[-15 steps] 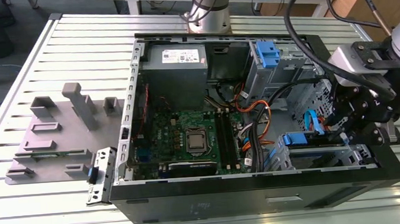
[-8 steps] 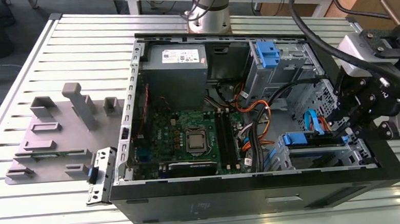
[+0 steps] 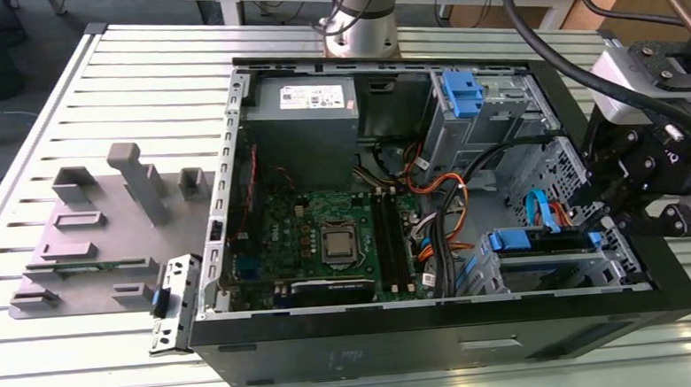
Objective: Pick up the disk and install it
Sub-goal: 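Insert the second disk wire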
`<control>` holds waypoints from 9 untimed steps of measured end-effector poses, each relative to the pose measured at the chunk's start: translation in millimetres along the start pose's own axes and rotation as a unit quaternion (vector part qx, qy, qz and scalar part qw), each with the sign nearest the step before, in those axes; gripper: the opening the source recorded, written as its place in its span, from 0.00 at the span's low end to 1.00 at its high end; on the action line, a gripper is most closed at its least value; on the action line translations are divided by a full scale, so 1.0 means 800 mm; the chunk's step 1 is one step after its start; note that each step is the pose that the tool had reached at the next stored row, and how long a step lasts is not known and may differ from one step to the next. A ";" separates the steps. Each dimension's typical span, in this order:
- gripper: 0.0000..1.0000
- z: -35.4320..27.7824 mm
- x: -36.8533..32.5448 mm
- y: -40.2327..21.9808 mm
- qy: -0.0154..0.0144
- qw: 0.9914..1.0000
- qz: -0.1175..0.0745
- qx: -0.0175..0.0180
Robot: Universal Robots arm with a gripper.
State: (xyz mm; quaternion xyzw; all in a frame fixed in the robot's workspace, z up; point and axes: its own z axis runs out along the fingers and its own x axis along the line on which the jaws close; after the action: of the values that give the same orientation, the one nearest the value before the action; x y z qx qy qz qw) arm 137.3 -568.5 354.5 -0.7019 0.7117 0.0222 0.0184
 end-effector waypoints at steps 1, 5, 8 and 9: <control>0.36 0.0000 0.0000 0.0000 0.000 1.000 0.000 0.000; 0.36 0.0001 0.0000 0.0013 0.000 1.000 0.000 0.000; 0.36 0.0002 0.0001 0.0056 0.000 1.000 0.000 0.000; 0.36 0.0003 0.0001 0.0069 0.000 1.000 0.000 0.000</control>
State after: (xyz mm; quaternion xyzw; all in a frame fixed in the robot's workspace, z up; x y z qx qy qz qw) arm 131.8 -568.5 354.4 -0.7019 0.7117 0.0222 0.0184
